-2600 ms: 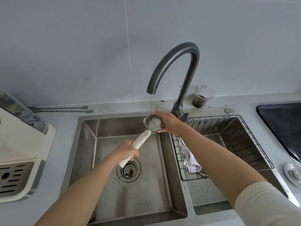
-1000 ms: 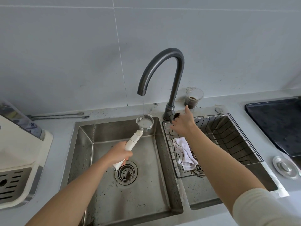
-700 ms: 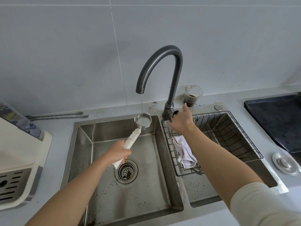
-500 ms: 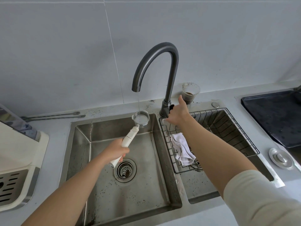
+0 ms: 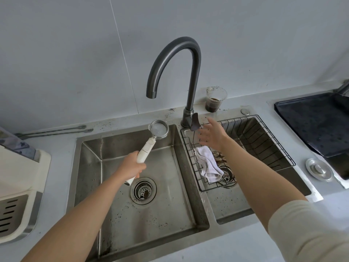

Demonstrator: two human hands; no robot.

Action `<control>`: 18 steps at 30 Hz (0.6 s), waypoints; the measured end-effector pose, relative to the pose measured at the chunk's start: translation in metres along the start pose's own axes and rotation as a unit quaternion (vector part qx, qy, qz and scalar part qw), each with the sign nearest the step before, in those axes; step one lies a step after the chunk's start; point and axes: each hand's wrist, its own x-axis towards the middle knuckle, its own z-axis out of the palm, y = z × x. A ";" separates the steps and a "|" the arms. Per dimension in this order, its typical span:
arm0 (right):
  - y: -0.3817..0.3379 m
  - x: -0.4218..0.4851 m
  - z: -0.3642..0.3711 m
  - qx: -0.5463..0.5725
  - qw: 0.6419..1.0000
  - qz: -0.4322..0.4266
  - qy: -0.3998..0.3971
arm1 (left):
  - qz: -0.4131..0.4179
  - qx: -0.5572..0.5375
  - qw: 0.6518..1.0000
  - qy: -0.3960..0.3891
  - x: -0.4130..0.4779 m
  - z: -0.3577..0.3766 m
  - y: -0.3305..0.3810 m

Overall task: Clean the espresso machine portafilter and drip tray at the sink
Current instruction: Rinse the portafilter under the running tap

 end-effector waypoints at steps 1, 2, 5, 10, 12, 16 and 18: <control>0.008 0.002 -0.007 -0.053 0.998 0.010 0.028 | 0.000 0.005 1.000 0.010 0.000 -0.001 -0.002; 0.016 0.005 -0.013 -0.110 0.992 0.021 0.058 | 0.000 0.009 1.000 0.019 0.001 -0.001 -0.004; 0.041 0.012 -0.026 -0.261 0.957 0.041 0.118 | 0.004 0.024 0.999 0.041 -0.001 -0.003 -0.007; 0.080 0.018 -0.031 -0.452 0.883 0.032 0.120 | -0.008 0.067 0.996 0.061 -0.005 -0.006 -0.007; 0.091 0.021 -0.030 -0.510 0.853 0.034 0.108 | -0.009 0.090 0.993 0.079 -0.004 -0.008 -0.008; 0.098 0.028 -0.026 -0.566 0.816 0.021 0.117 | 0.003 0.144 0.983 0.114 -0.003 -0.010 -0.010; 0.100 0.032 -0.025 -0.588 0.797 0.016 0.136 | 0.013 0.166 0.978 0.127 -0.002 -0.012 -0.013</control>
